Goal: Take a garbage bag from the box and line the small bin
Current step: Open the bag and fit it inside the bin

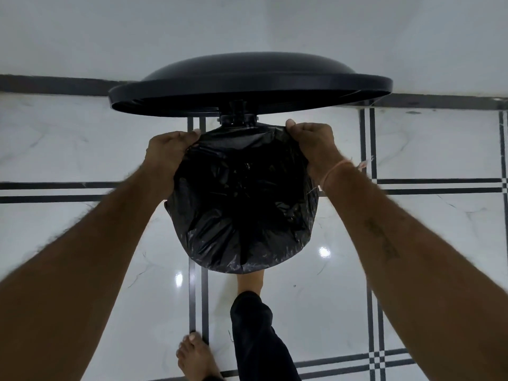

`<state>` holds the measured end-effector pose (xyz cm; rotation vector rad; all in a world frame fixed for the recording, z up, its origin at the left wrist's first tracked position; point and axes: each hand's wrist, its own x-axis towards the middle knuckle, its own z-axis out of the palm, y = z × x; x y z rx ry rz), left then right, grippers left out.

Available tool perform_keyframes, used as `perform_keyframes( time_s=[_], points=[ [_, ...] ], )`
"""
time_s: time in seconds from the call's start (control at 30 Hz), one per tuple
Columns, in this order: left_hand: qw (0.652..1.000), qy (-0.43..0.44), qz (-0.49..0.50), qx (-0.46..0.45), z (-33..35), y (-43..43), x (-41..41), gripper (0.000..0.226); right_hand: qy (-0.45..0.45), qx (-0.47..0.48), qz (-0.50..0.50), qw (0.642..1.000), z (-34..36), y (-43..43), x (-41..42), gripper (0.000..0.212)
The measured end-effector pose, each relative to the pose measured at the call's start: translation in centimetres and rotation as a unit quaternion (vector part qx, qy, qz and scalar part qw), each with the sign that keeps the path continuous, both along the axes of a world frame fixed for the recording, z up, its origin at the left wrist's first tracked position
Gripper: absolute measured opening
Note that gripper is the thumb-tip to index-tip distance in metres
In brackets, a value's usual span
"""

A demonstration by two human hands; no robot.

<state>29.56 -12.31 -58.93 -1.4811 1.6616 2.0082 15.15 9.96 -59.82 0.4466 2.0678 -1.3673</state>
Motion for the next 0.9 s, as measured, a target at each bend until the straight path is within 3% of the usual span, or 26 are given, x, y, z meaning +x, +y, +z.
perform_keyframes(
  time_s=[0.13,0.2,0.43,0.67,0.9],
  points=[
    [0.996,-0.034,0.0,0.085,-0.1,-0.7,-0.4,0.027,-0.162,-0.032,0.036,0.986,-0.1,0.6,-1.3,0.025],
    [0.992,-0.051,-0.011,0.113,0.0,-0.9,-0.5,0.024,-0.201,-0.03,0.079,0.976,-0.3,1.3,-1.5,0.028],
    [0.987,-0.082,-0.023,0.134,0.1,-1.4,-1.2,0.019,-0.223,-0.037,0.088,0.97,-1.0,2.9,-2.0,0.032],
    [0.988,-0.022,-0.044,0.149,0.0,-1.4,1.3,0.041,-0.213,-0.041,0.038,0.976,-0.4,4.1,0.1,0.033],
    [0.992,-0.002,-0.015,0.128,-1.4,-1.1,5.6,0.026,-0.19,-0.08,0.0,0.978,0.6,7.0,2.5,0.041]
  ],
)
